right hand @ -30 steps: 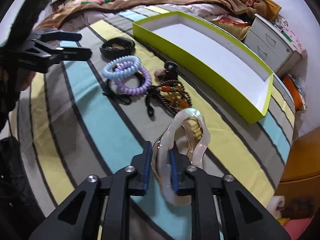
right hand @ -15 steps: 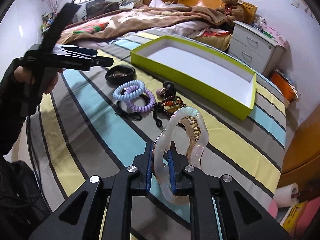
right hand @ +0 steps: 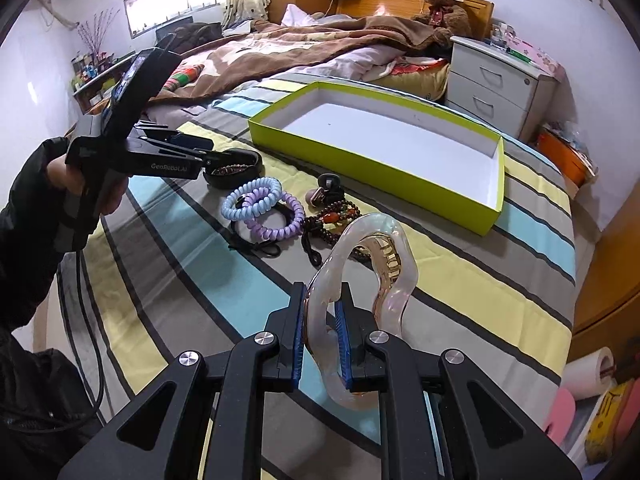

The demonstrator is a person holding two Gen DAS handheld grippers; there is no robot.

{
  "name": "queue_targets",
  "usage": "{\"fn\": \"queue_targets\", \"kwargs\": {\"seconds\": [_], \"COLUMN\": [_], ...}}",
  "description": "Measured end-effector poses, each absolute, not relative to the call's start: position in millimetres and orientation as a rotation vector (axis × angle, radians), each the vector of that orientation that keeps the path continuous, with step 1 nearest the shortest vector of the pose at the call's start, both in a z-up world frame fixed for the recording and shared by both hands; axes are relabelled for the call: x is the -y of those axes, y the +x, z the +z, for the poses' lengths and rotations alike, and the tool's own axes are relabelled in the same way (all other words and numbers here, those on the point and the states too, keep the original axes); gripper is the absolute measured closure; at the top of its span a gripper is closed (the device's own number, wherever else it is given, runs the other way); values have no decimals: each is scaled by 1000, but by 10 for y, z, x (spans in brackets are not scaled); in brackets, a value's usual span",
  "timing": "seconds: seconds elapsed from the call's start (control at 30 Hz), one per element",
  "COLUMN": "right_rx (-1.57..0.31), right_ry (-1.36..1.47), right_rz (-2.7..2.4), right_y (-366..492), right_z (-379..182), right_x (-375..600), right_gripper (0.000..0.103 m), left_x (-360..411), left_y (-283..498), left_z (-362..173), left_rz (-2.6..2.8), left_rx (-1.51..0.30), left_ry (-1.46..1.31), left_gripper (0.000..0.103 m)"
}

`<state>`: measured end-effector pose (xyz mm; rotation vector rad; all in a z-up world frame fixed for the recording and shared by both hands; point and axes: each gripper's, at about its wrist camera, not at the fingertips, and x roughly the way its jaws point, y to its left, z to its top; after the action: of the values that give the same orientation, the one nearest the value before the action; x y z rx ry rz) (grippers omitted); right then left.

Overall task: Organize jewelry
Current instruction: 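Grasp the black watch band with the left gripper while the right gripper holds the claw clip, then carry the watch band and claw clip into the green tray and lower them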

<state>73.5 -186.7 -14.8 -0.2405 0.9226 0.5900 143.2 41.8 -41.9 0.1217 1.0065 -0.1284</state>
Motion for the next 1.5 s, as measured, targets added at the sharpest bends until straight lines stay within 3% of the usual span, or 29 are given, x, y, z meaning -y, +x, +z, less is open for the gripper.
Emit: {"fn": "queue_targets", "kwargs": {"seconds": [0.17, 0.33, 1.5], "right_rx": [-925, -924, -838], "right_ry": [-229, -220, -259], "right_rz": [586, 582, 480], "right_y": [745, 733, 848], "right_z": [-161, -170, 285], "right_x": [1873, 1888, 1942], "right_gripper": [88, 88, 88], "left_x": [-358, -305, -441], "left_y": [1446, 1430, 1195], "left_z": [-435, -423, 281], "left_rz": [-146, -178, -169], "left_rx": [-1016, -1007, -850], "left_ry": [136, 136, 20], "left_gripper": [68, 89, 93]}}
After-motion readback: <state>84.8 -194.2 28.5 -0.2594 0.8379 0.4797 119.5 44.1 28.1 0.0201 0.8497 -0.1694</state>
